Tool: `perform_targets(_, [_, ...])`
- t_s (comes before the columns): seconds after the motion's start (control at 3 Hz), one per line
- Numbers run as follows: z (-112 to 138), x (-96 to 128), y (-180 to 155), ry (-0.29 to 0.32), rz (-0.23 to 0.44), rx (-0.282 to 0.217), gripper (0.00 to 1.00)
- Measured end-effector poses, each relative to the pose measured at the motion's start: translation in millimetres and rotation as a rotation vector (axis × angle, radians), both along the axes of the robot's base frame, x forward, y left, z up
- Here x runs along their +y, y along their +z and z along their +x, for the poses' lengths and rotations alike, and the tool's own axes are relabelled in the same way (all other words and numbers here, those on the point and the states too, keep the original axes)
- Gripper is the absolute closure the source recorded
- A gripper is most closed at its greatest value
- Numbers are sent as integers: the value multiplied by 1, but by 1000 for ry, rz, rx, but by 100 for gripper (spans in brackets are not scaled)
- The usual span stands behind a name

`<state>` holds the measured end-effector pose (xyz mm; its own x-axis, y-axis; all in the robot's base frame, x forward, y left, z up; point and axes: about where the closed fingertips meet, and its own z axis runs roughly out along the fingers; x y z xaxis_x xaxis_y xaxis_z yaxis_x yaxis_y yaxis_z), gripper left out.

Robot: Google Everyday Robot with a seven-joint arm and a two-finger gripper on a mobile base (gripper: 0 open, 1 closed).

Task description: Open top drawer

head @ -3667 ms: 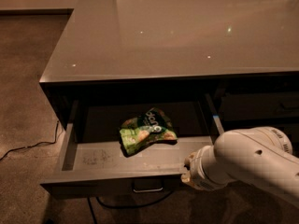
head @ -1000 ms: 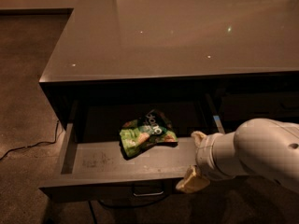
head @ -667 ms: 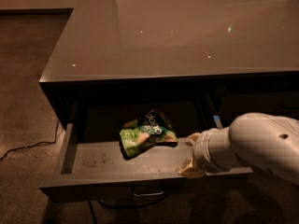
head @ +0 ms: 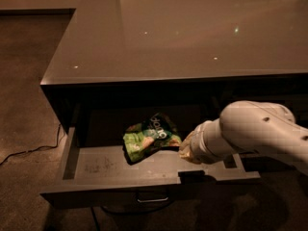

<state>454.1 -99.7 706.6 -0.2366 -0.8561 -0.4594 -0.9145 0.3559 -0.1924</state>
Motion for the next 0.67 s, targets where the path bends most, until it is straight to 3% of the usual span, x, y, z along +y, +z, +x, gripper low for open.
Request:
perform_targets(0.33, [14,7,-18,13,-13,19,100])
perform_targets(0.67, [21,10,-42,24,-24,48,100])
